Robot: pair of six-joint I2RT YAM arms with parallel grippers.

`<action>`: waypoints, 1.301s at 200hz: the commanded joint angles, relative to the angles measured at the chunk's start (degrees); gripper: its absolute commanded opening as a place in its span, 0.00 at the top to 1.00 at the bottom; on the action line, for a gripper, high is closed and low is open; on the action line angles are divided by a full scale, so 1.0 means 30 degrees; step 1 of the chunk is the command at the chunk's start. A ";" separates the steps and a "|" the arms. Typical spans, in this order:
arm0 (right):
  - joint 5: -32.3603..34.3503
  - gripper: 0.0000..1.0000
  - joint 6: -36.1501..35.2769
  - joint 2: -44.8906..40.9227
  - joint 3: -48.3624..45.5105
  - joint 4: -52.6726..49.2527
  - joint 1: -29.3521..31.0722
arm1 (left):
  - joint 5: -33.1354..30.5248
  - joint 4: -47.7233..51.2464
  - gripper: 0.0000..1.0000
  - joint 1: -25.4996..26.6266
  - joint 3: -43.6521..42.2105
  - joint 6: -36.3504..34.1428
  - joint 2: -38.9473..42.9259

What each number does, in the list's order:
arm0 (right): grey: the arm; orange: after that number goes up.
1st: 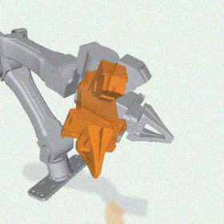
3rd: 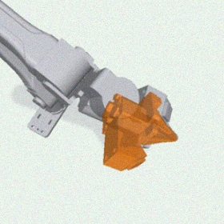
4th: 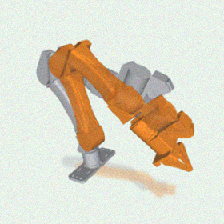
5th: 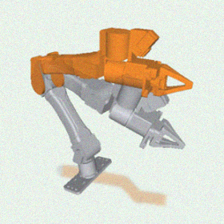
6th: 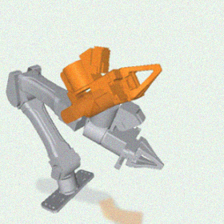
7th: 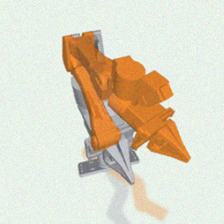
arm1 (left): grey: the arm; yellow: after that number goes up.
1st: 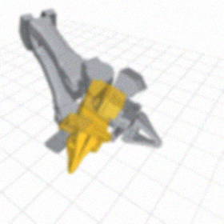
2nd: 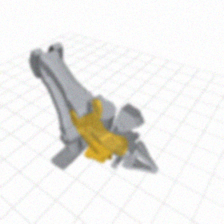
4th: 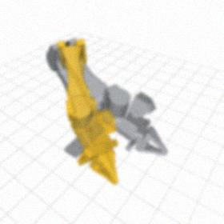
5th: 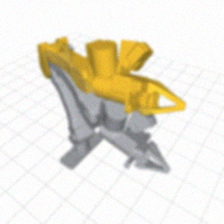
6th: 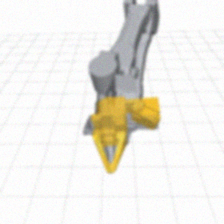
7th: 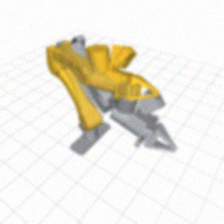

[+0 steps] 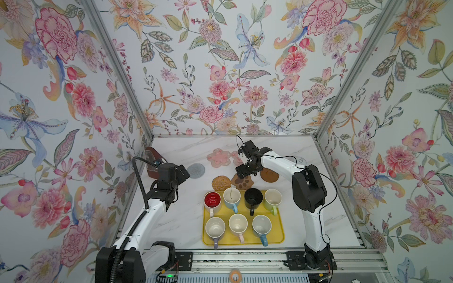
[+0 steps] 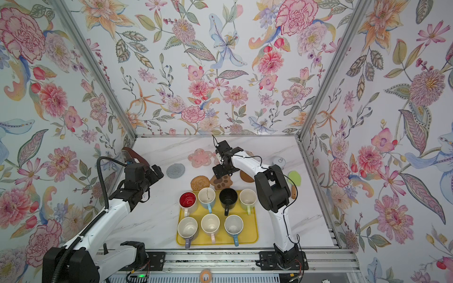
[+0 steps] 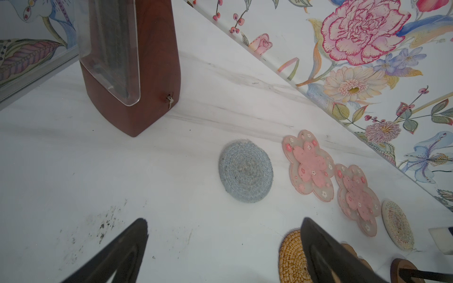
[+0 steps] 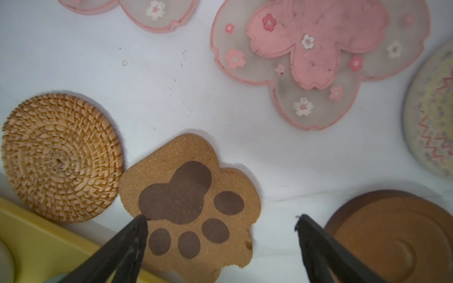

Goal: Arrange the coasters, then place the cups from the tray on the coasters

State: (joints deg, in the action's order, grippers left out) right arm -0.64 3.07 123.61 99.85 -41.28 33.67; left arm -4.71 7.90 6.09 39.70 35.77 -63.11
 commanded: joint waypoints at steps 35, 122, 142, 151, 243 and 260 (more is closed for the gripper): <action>0.0692 0.04 -0.1122 0.1044 0.0904 -0.0805 0.0351 | 0.0524 0.0380 0.01 -0.0296 0.0297 -0.0446 -0.0191; 0.1594 0.04 -0.1404 0.1981 0.1051 -0.0754 0.0563 | 0.0824 0.0177 0.01 -0.0330 0.0563 0.0147 -0.0502; 0.1981 0.04 -0.1304 0.2218 0.1085 -0.0785 0.0532 | 0.0816 0.0237 0.01 -0.0302 0.0679 0.0162 -0.0543; 0.2100 0.04 -0.1233 0.2287 0.1095 -0.0819 0.0485 | 0.0821 0.0262 0.01 -0.0320 0.0707 0.0148 -0.0531; 0.3187 0.05 0.0023 0.2419 0.0982 -0.0772 -0.1400 | 0.0914 0.0288 0.01 -0.0351 0.1026 0.0209 -0.0756; 0.3305 0.05 0.0031 0.2421 0.1045 -0.0765 -0.1626 | 0.0982 0.0294 0.01 -0.0330 0.1114 0.0234 -0.0822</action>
State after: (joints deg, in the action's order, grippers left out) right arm 5.56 2.20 128.49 102.43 -42.19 30.55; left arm -2.90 7.92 5.61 41.15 36.05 -65.01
